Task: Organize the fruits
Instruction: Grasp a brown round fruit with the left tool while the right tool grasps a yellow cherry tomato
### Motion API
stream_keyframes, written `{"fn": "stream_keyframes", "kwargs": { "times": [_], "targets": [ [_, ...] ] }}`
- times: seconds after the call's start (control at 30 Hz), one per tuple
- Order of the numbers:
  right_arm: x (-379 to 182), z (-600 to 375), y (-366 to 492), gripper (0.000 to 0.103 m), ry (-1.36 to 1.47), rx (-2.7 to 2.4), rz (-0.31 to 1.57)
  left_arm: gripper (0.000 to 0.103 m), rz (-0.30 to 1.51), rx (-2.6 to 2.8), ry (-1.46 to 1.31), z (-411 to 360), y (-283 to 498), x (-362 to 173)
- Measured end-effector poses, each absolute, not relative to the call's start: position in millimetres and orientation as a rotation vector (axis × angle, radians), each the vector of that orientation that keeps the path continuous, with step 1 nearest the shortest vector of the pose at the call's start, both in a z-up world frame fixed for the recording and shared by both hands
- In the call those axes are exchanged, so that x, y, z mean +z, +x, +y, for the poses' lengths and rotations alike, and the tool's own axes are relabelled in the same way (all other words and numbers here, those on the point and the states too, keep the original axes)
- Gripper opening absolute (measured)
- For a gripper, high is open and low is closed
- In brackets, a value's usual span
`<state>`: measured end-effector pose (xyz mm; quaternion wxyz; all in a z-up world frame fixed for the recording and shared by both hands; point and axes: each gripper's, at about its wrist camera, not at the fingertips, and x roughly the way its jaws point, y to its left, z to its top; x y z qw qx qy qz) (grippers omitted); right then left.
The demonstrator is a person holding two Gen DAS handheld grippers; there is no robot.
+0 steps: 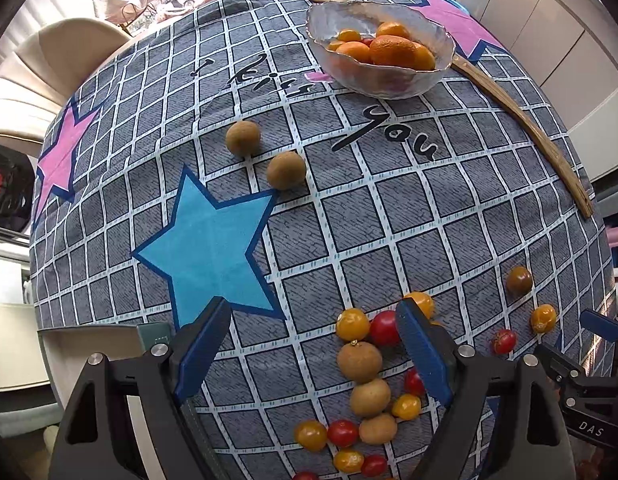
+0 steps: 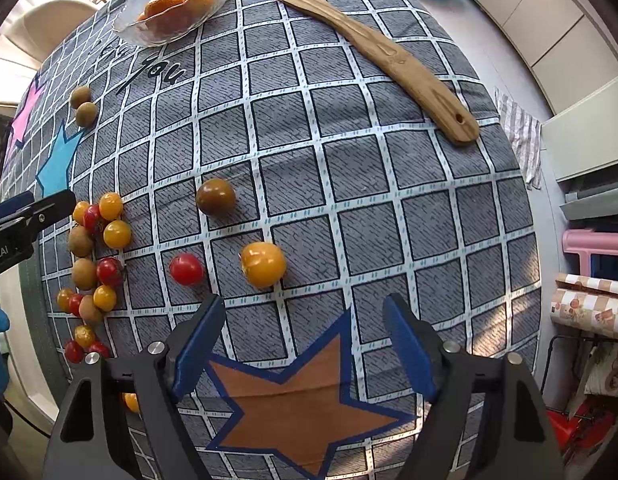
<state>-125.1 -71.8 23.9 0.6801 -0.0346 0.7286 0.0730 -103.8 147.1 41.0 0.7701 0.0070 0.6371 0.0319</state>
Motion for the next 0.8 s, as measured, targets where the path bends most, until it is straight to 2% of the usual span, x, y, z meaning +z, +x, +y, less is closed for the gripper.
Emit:
{"fn": "stream_keyframes", "kwargs": {
  "times": [0.07, 0.23, 0.43, 0.47, 0.5, 0.67, 0.7, 0.73, 0.8],
  "targets": [
    [22, -70, -122, 0.083, -0.087, 0.179, 1.631, 0.087, 1.380, 0.080, -0.010, 153, -99, 38],
    [12, -62, -115, 0.070, -0.095, 0.212, 1.636, 0.087, 1.368, 0.153, -0.053, 171, -77, 30],
    [9, -46, -128, 0.068, -0.119, 0.222, 1.606, 0.086, 1.337, 0.185, -0.043, 174, -46, 23],
    [9, -41, -130, 0.067, -0.125, 0.222, 1.602, 0.082, 1.335, 0.188, -0.043, 174, -42, 22],
    [9, -35, -130, 0.062, -0.132, 0.222, 1.597, 0.071, 1.342, 0.190, -0.041, 174, -38, 20],
    [8, -7, -126, 0.039, -0.160, 0.222, 1.579, 0.066, 1.344, 0.187, -0.055, 174, -30, 15],
    [8, -5, -124, 0.030, -0.156, 0.227, 1.576, 0.057, 1.339, 0.176, -0.058, 177, -26, 14],
    [9, -5, -122, 0.026, -0.143, 0.237, 1.576, 0.045, 1.336, 0.161, -0.062, 176, -24, 15],
    [15, -8, -117, 0.026, -0.113, 0.246, 1.586, 0.029, 1.335, 0.128, -0.064, 173, -20, 15]
  ]
}}
